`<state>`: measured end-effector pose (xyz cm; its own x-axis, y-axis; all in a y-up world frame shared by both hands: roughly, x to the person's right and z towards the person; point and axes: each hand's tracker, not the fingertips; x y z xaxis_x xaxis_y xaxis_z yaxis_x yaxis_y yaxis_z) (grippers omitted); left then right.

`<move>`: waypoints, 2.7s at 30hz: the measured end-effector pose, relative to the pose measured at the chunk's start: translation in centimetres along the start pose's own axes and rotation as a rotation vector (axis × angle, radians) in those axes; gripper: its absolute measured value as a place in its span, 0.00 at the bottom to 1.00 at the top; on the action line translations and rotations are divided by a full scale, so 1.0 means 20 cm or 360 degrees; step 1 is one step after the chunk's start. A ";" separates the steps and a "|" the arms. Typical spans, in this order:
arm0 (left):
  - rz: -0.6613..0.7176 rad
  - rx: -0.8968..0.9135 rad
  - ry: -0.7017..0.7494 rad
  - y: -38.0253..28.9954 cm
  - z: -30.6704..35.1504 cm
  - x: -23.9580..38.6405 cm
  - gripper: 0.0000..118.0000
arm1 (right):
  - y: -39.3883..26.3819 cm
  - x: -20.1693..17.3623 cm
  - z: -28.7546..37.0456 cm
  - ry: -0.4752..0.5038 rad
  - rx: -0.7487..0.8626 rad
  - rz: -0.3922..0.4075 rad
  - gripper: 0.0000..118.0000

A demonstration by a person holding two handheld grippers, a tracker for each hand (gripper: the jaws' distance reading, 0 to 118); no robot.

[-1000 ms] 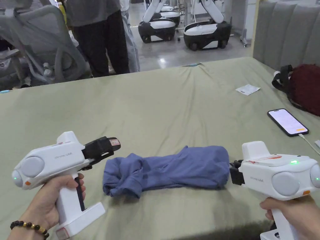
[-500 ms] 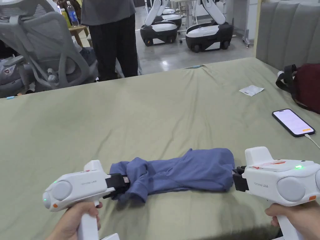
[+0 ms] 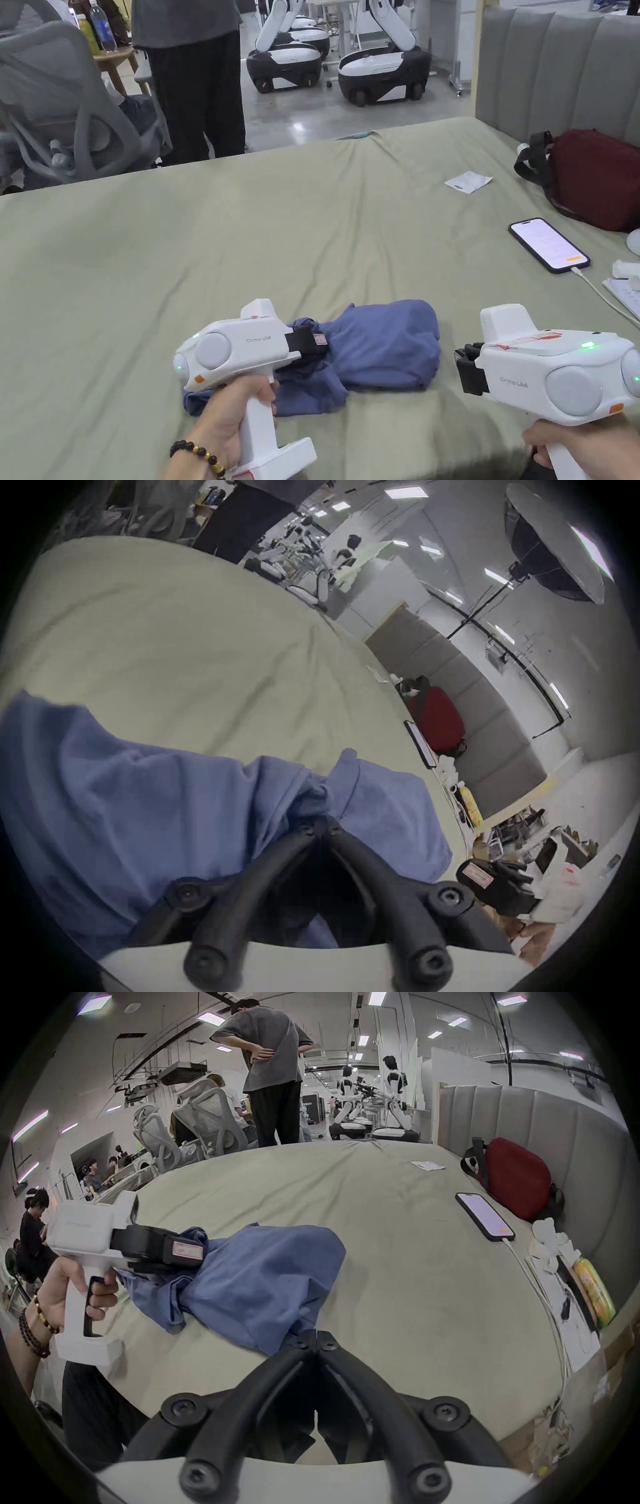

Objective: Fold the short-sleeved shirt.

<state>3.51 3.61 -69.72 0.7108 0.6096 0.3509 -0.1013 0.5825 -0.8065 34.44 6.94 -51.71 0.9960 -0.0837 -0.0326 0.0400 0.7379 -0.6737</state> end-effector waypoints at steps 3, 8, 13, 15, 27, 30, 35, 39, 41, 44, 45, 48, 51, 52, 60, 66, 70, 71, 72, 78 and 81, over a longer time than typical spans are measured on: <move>-0.0023 0.0113 -0.0040 0.04 0.20 -0.02 0.00 | 0.01 -0.01 0.00 -0.0003 0.0008 0.0008 0.00; 0.0015 0.0344 0.0097 0.10 0.57 -0.20 0.00 | 0.03 -0.07 -0.01 0.0047 0.0044 -0.0005 0.00; 0.0164 0.0417 0.0152 0.01 0.84 -0.32 0.00 | 0.05 -0.14 -0.04 0.0107 0.0053 0.0009 0.00; 0.0183 0.0426 0.0162 -0.01 0.88 -0.33 0.00 | 0.06 -0.18 -0.05 0.0122 0.0054 0.0025 0.00; 0.0252 0.0351 0.0412 0.01 0.61 -0.45 0.74 | 0.06 -0.17 0.06 0.0128 0.0090 0.0086 0.00; 0.0294 0.0209 0.0397 0.03 0.47 -0.53 0.62 | 0.06 -0.14 0.08 0.0075 0.0110 0.0100 0.00; 0.0201 0.0258 0.0434 0.05 0.43 -0.46 0.10 | 0.08 -0.10 0.07 0.0049 0.0118 0.0078 0.00; 0.0171 0.0272 0.0365 0.04 0.47 -0.45 0.09 | 0.07 -0.11 0.06 0.0052 0.0114 0.0062 0.00; 0.0259 0.0336 0.0316 0.03 0.55 -0.50 0.09 | 0.07 -0.11 0.07 0.0063 0.0117 0.0047 0.00; 0.0263 0.0417 0.0327 0.02 0.71 -0.59 0.07 | 0.07 -0.10 0.07 0.0044 0.0123 0.0058 0.00; 0.0285 0.0431 0.0326 0.01 0.77 -0.63 0.07 | 0.08 -0.09 0.07 0.0039 0.0125 0.0059 0.00; 0.0370 0.0504 0.0619 -0.01 0.97 -0.79 0.07 | 0.08 -0.07 0.08 0.0020 0.0145 0.0038 0.00; 0.0428 0.0516 0.0740 -0.03 1.08 -0.89 0.07 | 0.08 -0.07 0.09 0.0011 0.0163 0.0027 0.00; 0.0441 0.0530 0.0721 -0.04 1.11 -0.90 0.07 | 0.08 -0.08 0.08 0.0013 0.0172 0.0028 0.00; 0.0375 0.0584 0.0369 0.01 1.17 -0.52 0.08 | 0.07 -0.10 0.07 -0.0024 0.0194 0.0050 0.00; 0.0136 0.0475 0.0173 0.11 0.98 -0.07 0.08 | 0.06 -0.07 0.08 -0.0021 0.0196 0.0036 0.00; 0.0095 0.0318 0.0098 0.14 0.66 0.11 0.08 | 0.03 -0.01 0.11 -0.0031 0.0203 -0.0016 0.00; 0.0065 0.0271 0.0083 0.13 0.58 0.14 0.08 | 0.03 0.01 0.11 -0.0038 0.0200 -0.0029 0.00; 0.0052 0.0233 0.0118 0.13 0.48 0.14 0.08 | 0.02 0.02 0.12 -0.0044 0.0202 -0.0041 0.00; 0.0097 0.0027 0.0229 0.07 0.08 0.03 0.07 | -0.03 0.11 0.19 -0.0074 0.0225 -0.0074 0.00; 0.0159 0.0047 0.0220 0.13 0.14 0.04 0.15 | -0.05 0.15 0.20 -0.0088 0.0222 -0.0095 0.00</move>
<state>1.84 7.10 -70.10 0.7852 0.5863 0.1994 -0.1948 0.5395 -0.8191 37.65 8.76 -48.16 0.9943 -0.0958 0.0477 0.1060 0.8190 -0.5638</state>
